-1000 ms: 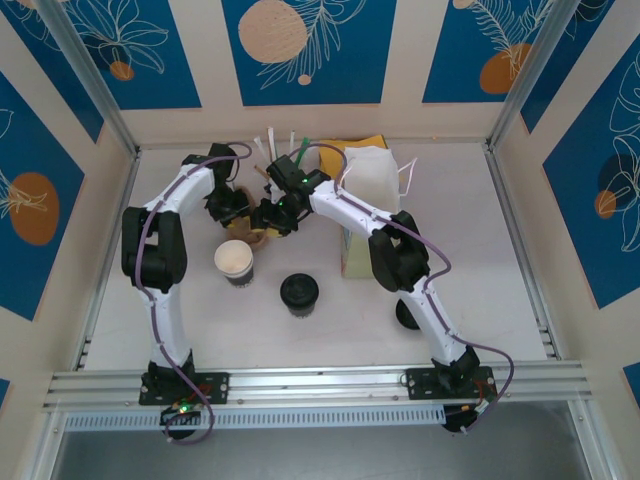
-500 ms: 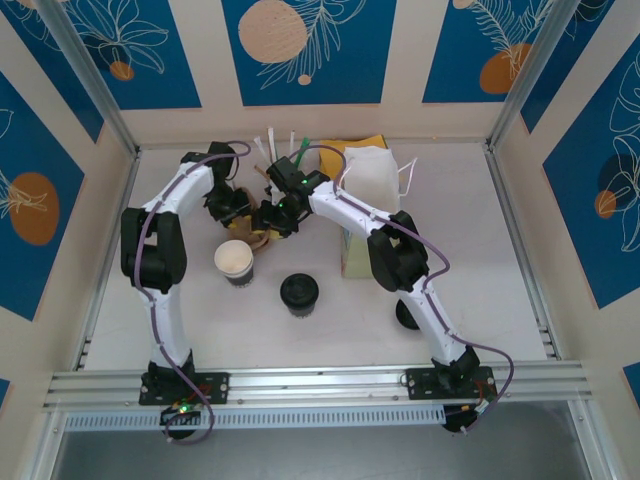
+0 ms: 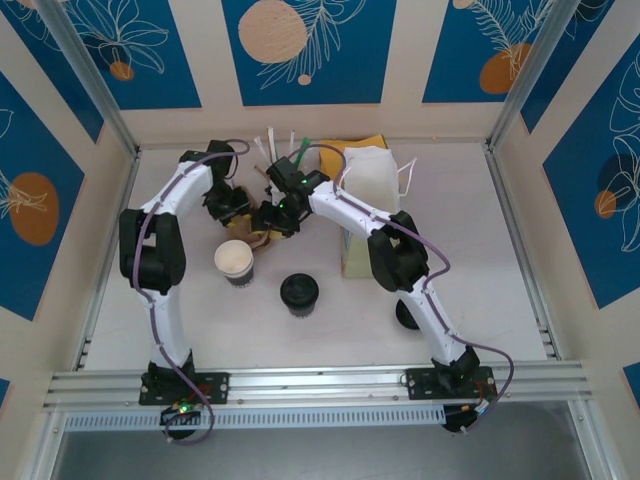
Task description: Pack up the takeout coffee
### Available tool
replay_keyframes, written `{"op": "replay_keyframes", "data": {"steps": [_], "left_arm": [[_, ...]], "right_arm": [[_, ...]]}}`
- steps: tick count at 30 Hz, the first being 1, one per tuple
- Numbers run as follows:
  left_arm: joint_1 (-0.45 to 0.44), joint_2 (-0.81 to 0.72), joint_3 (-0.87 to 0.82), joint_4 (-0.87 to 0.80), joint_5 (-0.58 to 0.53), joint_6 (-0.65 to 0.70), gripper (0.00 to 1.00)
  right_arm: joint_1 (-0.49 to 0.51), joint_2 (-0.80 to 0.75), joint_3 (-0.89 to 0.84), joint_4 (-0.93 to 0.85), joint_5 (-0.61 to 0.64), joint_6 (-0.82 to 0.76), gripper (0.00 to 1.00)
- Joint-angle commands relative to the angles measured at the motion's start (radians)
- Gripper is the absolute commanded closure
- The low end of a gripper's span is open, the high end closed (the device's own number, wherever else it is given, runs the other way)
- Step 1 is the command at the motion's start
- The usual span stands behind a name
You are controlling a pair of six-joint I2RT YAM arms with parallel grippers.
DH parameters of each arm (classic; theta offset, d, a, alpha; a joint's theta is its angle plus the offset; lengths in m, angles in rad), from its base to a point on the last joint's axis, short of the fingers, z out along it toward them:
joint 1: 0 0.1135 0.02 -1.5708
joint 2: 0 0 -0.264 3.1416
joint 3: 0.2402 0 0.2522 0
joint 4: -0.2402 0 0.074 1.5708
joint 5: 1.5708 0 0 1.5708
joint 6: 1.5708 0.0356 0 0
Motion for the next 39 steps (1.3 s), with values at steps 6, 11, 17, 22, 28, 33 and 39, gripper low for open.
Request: {"op": "replay_keyframes", "data": {"steps": [6, 11, 17, 22, 28, 33, 39], "left_arm": [[-0.006, -0.078, 0.036, -0.03, -0.05, -0.024, 0.69], [-0.002, -0.101, 0.046, -0.039, -0.088, -0.029, 0.69], [0.007, -0.143, 0.047, -0.035, -0.128, -0.035, 0.69], [0.02, -0.184, 0.057, -0.032, -0.166, -0.037, 0.69], [0.025, -0.232, 0.091, -0.041, -0.2, -0.037, 0.69], [0.026, -0.272, 0.118, -0.054, -0.2, -0.037, 0.69], [0.024, -0.338, 0.139, -0.052, -0.176, -0.038, 0.69]], "right_arm": [[0.017, -0.148, 0.052, -0.061, 0.057, -0.063, 0.47], [0.031, -0.204, 0.054, -0.085, 0.082, -0.096, 0.46], [0.044, -0.283, 0.039, -0.095, 0.115, -0.121, 0.46], [0.053, -0.348, 0.03, -0.111, 0.146, -0.139, 0.45], [0.059, -0.433, 0.018, -0.128, 0.189, -0.159, 0.44], [0.061, -0.508, 0.019, -0.154, 0.234, -0.184, 0.43], [0.054, -0.606, -0.025, -0.184, 0.316, -0.204, 0.43]]}}
